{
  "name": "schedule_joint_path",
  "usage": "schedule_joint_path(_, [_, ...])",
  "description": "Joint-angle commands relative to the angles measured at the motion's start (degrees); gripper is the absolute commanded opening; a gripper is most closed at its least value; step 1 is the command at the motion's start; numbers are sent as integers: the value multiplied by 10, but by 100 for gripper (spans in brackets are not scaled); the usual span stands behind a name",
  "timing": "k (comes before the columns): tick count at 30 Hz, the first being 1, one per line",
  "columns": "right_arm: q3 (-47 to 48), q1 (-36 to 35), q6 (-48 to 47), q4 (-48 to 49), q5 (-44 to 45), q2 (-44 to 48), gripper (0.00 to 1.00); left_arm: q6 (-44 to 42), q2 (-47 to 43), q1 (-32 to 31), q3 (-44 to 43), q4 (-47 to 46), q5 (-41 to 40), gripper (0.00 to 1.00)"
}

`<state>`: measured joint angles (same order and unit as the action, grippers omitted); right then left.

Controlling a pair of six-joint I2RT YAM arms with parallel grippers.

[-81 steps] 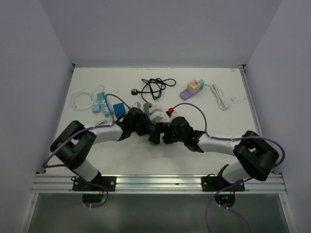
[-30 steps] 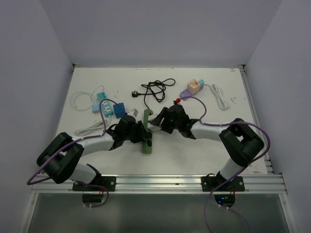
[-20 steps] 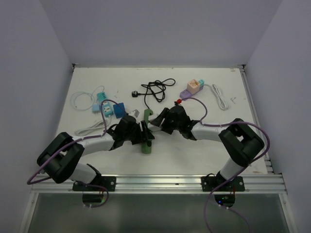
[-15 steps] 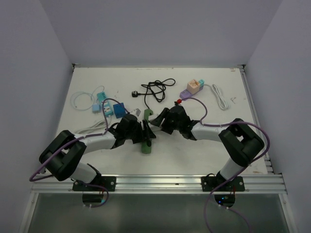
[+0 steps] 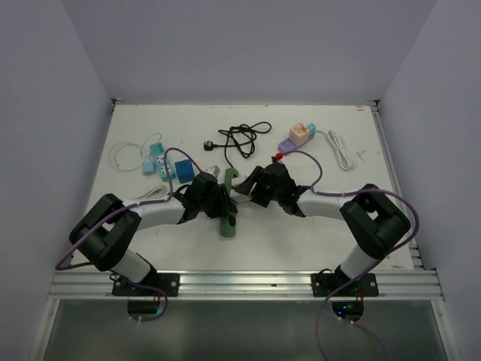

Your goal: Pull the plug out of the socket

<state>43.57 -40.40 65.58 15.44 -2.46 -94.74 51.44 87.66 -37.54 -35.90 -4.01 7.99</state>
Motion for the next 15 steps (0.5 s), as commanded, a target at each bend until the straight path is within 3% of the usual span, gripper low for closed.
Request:
schedule_joint_path(1, [-3, -4, -3, -11, -4, 25, 0, -9, 7, -2, -2, 21, -31, 1])
schedule_joint_path(11, [-16, -3, 10, -42, -3, 81, 0, 39, 4, -2, 30, 39, -75, 0])
schedule_joint_path(15, [-44, 1, 17, -10, 4, 111, 0, 74, -8, 14, 70, 9, -65, 0])
